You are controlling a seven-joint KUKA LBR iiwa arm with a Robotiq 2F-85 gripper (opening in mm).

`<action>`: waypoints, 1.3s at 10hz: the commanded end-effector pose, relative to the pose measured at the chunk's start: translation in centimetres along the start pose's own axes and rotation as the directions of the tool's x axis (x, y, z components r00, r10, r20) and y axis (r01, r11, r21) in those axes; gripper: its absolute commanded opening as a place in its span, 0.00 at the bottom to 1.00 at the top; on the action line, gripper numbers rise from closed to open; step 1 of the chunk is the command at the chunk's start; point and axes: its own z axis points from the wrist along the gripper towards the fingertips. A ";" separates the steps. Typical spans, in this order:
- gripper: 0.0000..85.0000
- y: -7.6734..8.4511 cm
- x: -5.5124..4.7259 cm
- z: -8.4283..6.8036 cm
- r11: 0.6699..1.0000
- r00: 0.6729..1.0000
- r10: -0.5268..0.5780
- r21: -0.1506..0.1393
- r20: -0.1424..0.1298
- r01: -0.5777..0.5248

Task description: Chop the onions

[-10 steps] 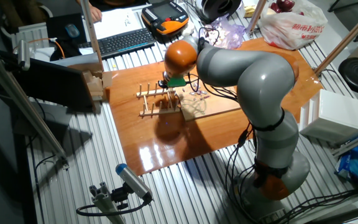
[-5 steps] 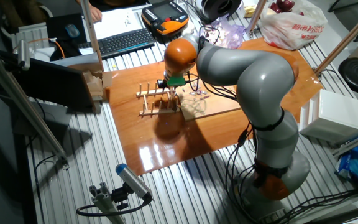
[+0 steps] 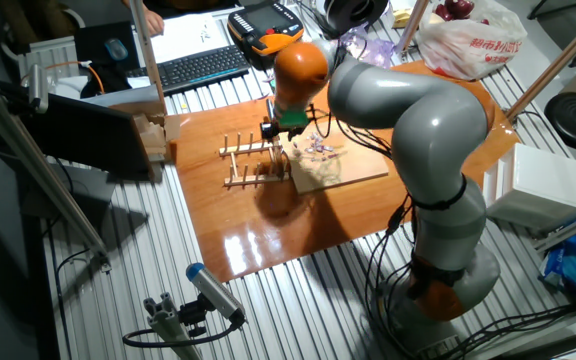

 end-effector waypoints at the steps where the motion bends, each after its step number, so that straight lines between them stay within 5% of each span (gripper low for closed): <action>1: 0.40 -0.7 0.1 -2.9 0.992 0.991 -0.130 0.002 -0.015 0.130; 3: 0.00 -2.6 0.4 -4.3 0.963 0.962 -0.267 -0.062 -0.054 0.264; 6: 0.00 -4.6 1.4 -5.0 0.955 0.956 -0.292 -0.060 -0.026 0.290; 10: 0.00 -4.7 1.5 -5.4 0.957 0.960 -0.279 -0.074 0.012 0.279; 13: 0.00 -4.6 1.6 -5.4 0.953 0.956 -0.293 -0.086 -0.002 0.292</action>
